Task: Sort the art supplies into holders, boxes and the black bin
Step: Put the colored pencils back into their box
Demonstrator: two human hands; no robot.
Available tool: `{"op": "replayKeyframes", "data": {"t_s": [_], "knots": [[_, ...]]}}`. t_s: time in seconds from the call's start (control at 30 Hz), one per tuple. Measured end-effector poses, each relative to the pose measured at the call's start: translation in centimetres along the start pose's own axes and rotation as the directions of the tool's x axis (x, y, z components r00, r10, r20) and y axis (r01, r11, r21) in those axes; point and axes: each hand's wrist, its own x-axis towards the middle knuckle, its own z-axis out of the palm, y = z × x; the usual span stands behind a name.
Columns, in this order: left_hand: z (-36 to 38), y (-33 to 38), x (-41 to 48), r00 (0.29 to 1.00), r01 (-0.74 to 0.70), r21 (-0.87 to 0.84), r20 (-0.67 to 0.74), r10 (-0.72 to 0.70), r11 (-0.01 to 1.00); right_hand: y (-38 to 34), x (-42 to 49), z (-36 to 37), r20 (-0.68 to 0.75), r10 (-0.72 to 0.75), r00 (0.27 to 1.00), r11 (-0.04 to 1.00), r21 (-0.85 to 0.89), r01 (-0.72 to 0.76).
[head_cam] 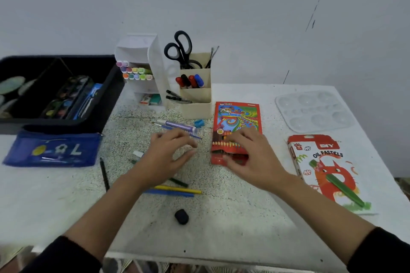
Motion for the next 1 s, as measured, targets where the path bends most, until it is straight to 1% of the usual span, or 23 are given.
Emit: {"op": "replayKeyframes", "data": {"t_s": [0.07, 0.17, 0.27, 0.43, 0.53, 0.63, 0.7, 0.8, 0.9, 0.97, 1.0], "knots": [[-1.8, -1.3, -2.9, 1.0, -0.025, 0.031, -0.011, 0.026, 0.999, -2.2, 0.3, 0.6, 0.15, -0.11, 0.982, 0.989, 0.116, 0.093], [-3.5, -3.1, -7.0, 0.997, -0.058, 0.093, 0.056, 0.053, 0.994, -4.4, 0.3, 2.8, 0.308, -0.25, 0.918, 0.968, 0.092, 0.232], [-3.5, -4.5, -10.2, 0.994, -0.069, 0.174, 0.098, 0.053, 0.982, -5.7, 0.1, 5.0, 0.399, -0.292, 0.869, 0.955, 0.065, 0.29], [-2.7, -6.0, -11.4, 0.997, -0.074, 0.193, 0.031, 0.069, 0.978, -6.5, 0.2, 5.6, 0.423, -0.278, 0.863, 0.956, 0.03, 0.293], [-2.6, -6.8, -10.9, 0.995, -0.098, 0.197, 0.05, 0.09, 0.975, -6.9, 0.5, 5.3, 0.481, -0.26, 0.837, 0.956, 0.006, 0.293], [-3.0, -7.0, -10.1, 0.989, -0.139, 0.197, 0.076, 0.127, 0.97, -7.2, 1.1, 4.9, 0.528, -0.209, 0.823, 0.971, 0.009, 0.241], [-3.5, -7.0, -9.5, 0.986, -0.159, 0.187, 0.084, 0.145, 0.969, -7.2, 1.5, 4.5, 0.559, -0.154, 0.815, 0.985, 0.025, 0.169], [-4.6, -6.9, -8.2, 0.985, -0.154, 0.116, 0.098, 0.143, 0.981, -6.7, 1.9, 4.1, 0.589, -0.085, 0.803, 0.996, 0.039, 0.077], [-5.8, -6.9, -6.7, 0.98, -0.166, 0.038, 0.121, 0.16, 0.985, -6.3, 1.4, 3.7, 0.586, -0.061, 0.808, 0.994, -0.042, 0.105], [-6.8, -6.4, -5.7, 0.983, -0.159, -0.058, 0.083, 0.163, 0.986, -5.9, 0.9, 3.4, 0.564, -0.043, 0.825, 0.992, -0.076, 0.104], [-7.3, -6.2, -5.2, 0.987, -0.15, -0.11, 0.039, 0.155, 0.983, -5.8, 0.7, 3.1, 0.553, -0.031, 0.833, 0.993, -0.075, 0.086]]}}
